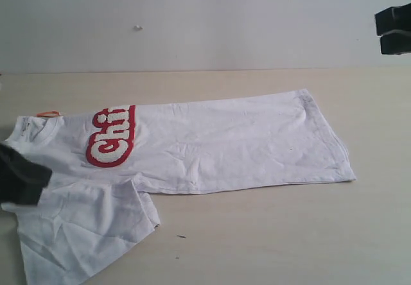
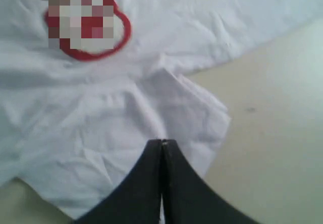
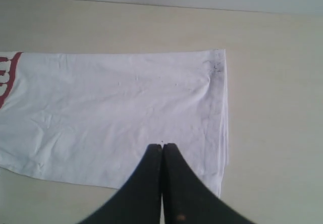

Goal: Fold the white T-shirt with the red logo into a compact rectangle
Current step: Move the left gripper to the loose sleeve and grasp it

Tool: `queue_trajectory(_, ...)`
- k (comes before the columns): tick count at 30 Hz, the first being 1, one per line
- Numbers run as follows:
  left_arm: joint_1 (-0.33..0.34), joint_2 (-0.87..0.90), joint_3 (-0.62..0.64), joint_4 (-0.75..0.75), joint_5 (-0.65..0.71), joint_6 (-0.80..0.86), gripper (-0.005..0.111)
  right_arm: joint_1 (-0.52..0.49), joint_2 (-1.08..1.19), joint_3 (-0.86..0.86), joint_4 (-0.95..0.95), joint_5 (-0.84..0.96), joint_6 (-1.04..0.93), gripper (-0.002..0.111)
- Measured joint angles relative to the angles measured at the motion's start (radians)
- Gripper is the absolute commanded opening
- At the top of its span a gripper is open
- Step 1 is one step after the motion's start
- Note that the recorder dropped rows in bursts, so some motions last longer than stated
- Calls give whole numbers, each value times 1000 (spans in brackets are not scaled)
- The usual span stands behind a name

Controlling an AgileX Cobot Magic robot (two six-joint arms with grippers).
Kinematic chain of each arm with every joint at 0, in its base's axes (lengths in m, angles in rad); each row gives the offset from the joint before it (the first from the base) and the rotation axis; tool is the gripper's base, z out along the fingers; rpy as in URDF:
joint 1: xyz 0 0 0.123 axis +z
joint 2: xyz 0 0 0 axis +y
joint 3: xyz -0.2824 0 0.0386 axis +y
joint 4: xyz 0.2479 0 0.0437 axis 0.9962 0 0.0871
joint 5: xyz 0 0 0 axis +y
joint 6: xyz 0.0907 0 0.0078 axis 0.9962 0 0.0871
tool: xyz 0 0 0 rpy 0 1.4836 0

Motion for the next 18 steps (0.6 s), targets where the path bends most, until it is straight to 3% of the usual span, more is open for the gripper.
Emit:
queue_trajectory(7, -166, 73, 84, 32, 28, 0, 0, 0, -119, 58, 0, 4, 16, 0)
queue_trajectory(11, -277, 173, 104, 48, -29, -12, 1, 0, -125, 58, 0, 17, 16, 0)
queue_trajectory(14, -322, 254, 106, 60, -148, -19, 14, 0, -117, 58, 0, 4, 6, 0)
queue_trajectory(18, -330, 378, 92, 83, -254, -21, 49, 0, -90, 58, 0, -19, -10, 0)
